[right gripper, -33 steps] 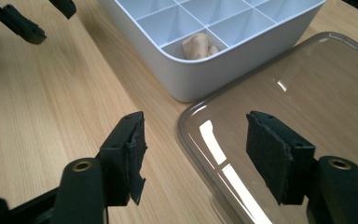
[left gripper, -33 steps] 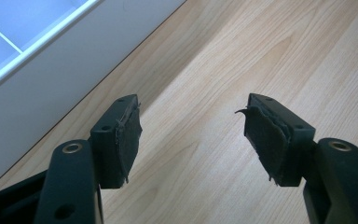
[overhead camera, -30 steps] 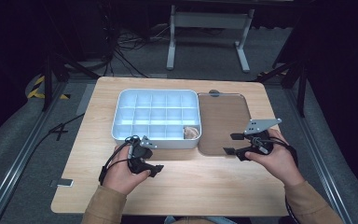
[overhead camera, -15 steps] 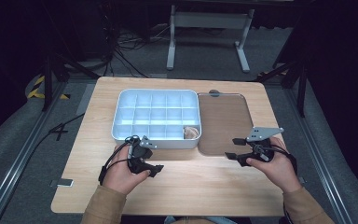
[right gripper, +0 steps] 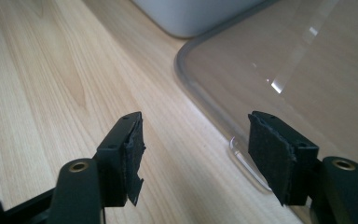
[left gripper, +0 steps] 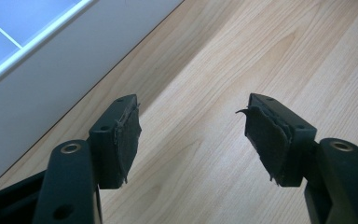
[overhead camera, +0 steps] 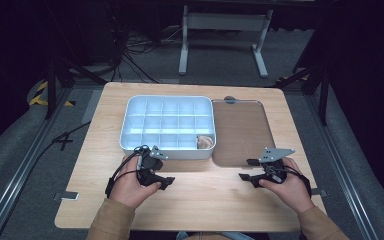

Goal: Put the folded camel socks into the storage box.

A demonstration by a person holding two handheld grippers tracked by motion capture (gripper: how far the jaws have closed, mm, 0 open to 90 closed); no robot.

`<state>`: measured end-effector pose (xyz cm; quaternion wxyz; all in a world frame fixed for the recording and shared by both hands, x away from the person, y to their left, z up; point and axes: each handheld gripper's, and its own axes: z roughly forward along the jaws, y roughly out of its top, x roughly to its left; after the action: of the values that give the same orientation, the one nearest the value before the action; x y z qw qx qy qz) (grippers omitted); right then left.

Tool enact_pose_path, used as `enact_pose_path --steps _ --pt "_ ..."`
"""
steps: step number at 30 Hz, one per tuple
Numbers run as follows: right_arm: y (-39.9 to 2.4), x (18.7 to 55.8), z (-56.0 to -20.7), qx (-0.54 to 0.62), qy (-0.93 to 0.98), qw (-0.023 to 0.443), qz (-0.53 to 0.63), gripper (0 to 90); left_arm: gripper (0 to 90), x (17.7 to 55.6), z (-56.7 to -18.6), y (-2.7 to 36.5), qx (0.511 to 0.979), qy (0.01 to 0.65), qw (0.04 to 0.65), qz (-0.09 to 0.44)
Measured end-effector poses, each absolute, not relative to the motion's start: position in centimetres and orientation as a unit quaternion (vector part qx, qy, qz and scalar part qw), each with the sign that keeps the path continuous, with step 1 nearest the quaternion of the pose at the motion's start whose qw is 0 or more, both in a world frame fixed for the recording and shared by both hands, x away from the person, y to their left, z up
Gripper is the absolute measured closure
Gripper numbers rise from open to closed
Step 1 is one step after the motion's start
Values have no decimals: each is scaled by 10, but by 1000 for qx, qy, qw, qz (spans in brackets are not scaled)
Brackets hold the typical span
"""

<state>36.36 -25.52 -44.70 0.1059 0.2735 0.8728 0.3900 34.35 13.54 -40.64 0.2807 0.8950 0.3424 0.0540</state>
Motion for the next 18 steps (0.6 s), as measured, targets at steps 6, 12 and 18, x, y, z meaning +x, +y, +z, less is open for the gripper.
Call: enact_pose_path --steps 6,12,18 --pt "-251 361 -460 268 880 96 380 358 357 344 -408 135 897 340 277 51" --pt "-246 356 -471 260 883 86 382 354 350 345 -410 134 899 337 275 45" --pt "-239 349 -477 231 890 84 384 352 340 345 -413 133 906 331 262 35"
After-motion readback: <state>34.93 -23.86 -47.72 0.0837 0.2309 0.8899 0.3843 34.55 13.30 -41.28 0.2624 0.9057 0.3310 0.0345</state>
